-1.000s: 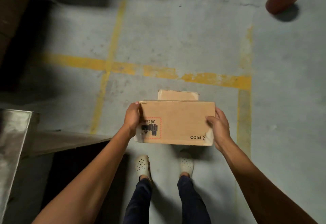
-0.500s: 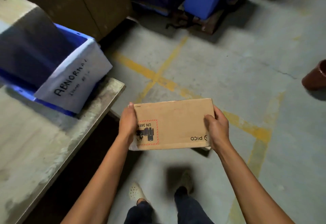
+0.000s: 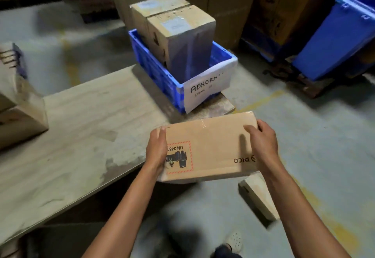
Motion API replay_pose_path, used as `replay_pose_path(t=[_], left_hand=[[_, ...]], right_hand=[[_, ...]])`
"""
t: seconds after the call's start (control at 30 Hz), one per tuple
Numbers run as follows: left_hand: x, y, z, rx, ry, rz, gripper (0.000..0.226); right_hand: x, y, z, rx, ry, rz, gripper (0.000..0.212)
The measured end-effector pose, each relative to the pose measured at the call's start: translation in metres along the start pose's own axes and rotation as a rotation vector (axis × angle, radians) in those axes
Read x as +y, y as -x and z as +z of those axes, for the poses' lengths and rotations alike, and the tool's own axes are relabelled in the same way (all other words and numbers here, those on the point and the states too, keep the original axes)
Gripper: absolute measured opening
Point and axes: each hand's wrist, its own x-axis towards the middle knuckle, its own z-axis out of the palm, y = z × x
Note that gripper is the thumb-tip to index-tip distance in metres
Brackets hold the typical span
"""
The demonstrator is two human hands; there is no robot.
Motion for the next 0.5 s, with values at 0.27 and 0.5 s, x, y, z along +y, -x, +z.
replay_pose_path(t=[0.27,0.5], left_hand=[[-0.007,0.021,-0.080,0.182,0.099,-0.073,0.061],[0.023,0.005,-0.162,0.441,-0.007,0.024,0.090]], right_hand=[[-0.091,0.042,0.048,-0.072,0.241,-0.154,0.044],[-0.139,0.056,0.106,-0.226,-0.015,-0.272,0.026]])
